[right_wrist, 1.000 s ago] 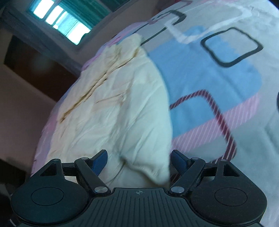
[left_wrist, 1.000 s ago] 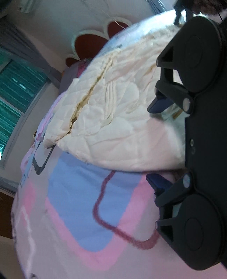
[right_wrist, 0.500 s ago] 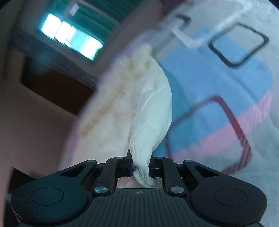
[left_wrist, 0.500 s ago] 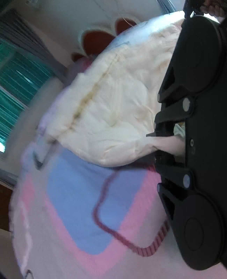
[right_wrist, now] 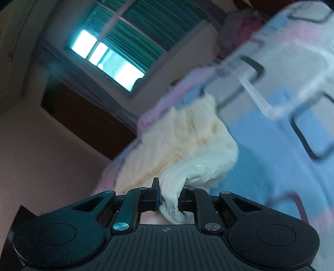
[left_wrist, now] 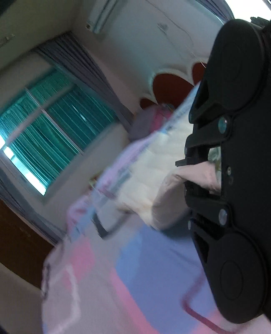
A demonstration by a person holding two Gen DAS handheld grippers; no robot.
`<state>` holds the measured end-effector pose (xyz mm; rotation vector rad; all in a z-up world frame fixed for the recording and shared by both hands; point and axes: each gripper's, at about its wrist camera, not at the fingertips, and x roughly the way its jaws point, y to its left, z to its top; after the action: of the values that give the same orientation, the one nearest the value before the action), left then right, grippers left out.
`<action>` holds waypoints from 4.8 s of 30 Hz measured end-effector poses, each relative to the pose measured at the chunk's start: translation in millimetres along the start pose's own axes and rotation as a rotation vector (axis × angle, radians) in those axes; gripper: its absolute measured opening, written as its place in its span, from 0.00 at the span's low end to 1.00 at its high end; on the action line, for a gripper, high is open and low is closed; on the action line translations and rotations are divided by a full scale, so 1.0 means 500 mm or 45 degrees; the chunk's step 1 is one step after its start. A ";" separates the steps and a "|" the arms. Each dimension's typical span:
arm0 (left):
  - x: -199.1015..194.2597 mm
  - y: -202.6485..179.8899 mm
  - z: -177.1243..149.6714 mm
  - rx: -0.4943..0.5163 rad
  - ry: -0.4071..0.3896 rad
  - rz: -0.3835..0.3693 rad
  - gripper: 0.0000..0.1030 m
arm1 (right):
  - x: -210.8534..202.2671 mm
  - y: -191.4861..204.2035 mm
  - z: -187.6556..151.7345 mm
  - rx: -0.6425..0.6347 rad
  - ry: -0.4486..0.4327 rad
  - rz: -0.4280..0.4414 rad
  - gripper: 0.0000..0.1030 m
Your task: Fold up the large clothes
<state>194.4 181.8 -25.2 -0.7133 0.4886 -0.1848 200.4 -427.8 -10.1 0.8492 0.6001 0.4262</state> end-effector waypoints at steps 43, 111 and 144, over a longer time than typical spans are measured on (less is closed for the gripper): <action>0.802 0.114 0.314 0.433 0.492 0.017 0.06 | 0.696 -0.128 0.403 -0.392 0.214 -0.564 0.08; 0.459 0.178 0.046 -0.415 0.131 0.176 0.39 | 0.426 -0.164 0.124 0.470 -0.172 -0.448 0.54; 0.142 0.032 -0.093 -0.210 0.090 0.189 0.17 | 0.146 -0.066 -0.010 0.160 -0.100 -0.464 0.20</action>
<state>233.2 143.6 -92.1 -0.8302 0.6268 -0.0305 255.9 -402.9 -62.1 0.8507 0.6980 0.0241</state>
